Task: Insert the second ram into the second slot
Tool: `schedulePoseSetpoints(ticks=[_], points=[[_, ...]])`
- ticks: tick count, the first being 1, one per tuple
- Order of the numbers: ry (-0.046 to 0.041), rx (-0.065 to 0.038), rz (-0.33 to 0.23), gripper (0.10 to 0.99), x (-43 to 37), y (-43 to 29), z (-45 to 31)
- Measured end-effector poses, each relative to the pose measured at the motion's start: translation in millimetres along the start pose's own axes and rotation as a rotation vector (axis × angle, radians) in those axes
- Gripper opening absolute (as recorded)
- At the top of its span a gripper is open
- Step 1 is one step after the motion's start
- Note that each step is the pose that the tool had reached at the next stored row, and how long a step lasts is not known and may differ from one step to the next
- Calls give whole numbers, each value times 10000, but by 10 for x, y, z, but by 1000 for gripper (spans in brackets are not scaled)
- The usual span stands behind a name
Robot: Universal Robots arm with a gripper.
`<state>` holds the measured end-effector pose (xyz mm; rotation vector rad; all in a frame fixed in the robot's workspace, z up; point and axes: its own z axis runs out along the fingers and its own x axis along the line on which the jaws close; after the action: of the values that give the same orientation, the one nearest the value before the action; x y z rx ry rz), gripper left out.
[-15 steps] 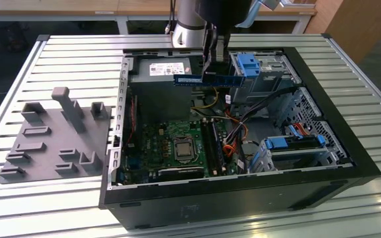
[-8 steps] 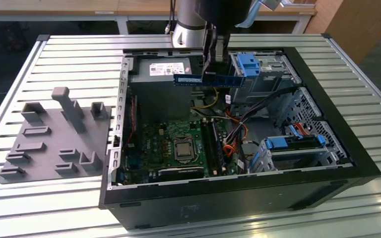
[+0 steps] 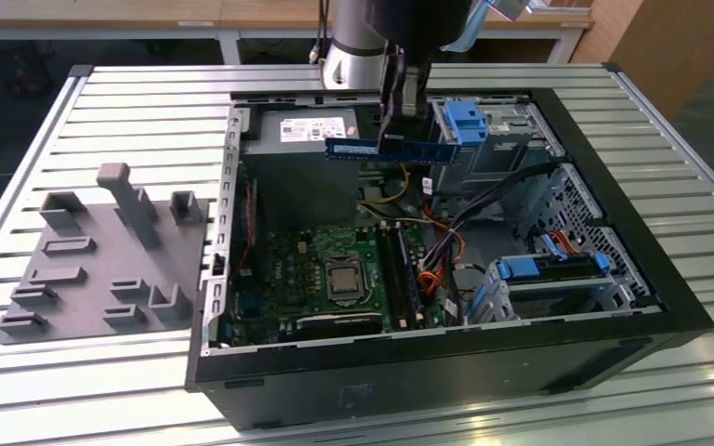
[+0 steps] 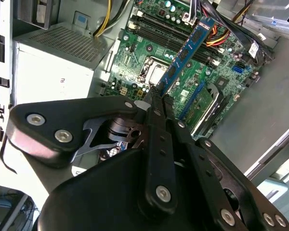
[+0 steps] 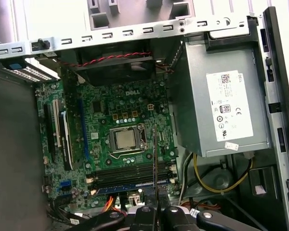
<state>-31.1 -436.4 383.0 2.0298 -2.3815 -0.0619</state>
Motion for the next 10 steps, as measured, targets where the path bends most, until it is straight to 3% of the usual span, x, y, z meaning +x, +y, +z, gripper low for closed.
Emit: schedulePoseSetpoints(ticks=[10], points=[[-10, 5, 279, 133, 0, 0, 0]])
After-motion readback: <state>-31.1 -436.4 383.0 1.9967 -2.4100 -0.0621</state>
